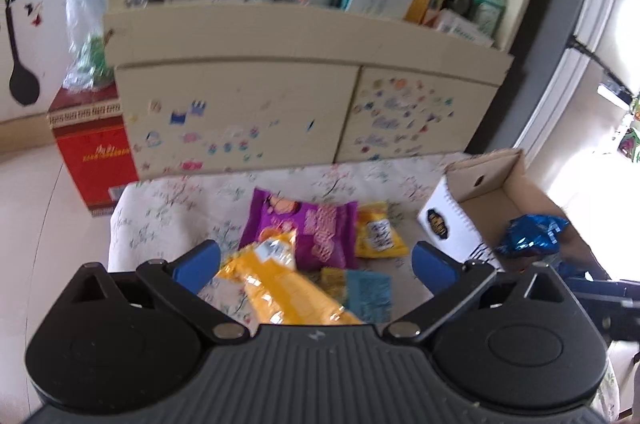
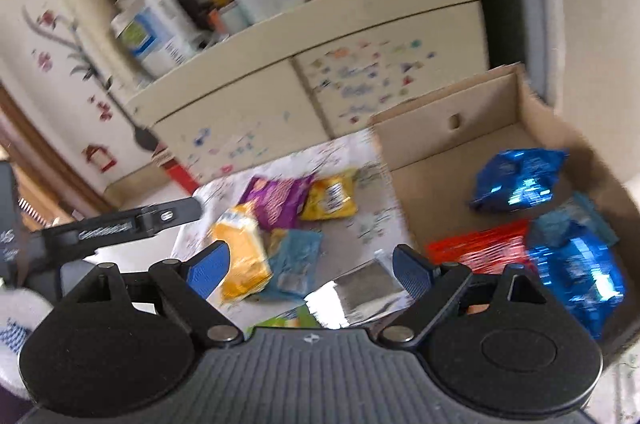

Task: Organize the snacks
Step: 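Move the left tool to the yellow bag while the right tool approaches the green cracker pack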

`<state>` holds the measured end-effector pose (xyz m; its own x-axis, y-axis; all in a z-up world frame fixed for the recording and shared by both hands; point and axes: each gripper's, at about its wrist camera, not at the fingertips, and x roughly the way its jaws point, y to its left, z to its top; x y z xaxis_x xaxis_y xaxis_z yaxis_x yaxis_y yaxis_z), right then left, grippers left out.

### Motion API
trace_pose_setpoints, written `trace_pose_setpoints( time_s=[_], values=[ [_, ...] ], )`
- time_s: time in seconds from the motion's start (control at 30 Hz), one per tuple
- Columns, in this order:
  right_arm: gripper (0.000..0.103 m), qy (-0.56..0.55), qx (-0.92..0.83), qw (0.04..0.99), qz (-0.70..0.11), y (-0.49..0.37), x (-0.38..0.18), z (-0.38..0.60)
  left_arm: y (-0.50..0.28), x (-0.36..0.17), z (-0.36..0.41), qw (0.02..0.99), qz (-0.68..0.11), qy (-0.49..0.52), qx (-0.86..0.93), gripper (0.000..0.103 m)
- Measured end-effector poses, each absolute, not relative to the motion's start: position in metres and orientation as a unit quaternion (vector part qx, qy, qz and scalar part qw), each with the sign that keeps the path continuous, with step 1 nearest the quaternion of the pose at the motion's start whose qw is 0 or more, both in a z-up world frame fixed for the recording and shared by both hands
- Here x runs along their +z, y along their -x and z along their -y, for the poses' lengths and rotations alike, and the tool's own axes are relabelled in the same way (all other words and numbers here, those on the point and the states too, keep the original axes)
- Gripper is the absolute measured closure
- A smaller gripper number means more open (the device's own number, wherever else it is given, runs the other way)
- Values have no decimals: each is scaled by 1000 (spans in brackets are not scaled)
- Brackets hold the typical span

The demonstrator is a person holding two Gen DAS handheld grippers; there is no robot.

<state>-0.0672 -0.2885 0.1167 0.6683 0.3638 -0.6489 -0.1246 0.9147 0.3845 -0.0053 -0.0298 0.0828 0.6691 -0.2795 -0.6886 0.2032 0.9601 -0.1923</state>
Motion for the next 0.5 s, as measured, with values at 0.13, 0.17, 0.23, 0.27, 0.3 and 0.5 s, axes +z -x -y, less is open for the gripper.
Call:
trace_pose_setpoints(
  time_s=[0.13,0.17,0.23,0.27,0.3,0.5],
  values=[
    [11,-136,167,889,-405,63,106,268,-1,64,29,902,-411,53,-117,2],
    [11,-130,172,886,-410,62,103,264,-2,60,30,900,-417,52,-116,2],
    [11,-122,179,881,-420,61,97,257,-5,53,32,897,-425,49,-112,2],
    [11,-117,181,878,-427,61,93,253,-6,50,34,895,-428,46,-112,2],
    [11,-113,182,875,-434,60,90,250,-8,48,36,894,-431,42,-113,2],
    [11,-91,190,858,-469,59,68,235,-18,28,42,885,-452,31,-106,2]
  ],
)
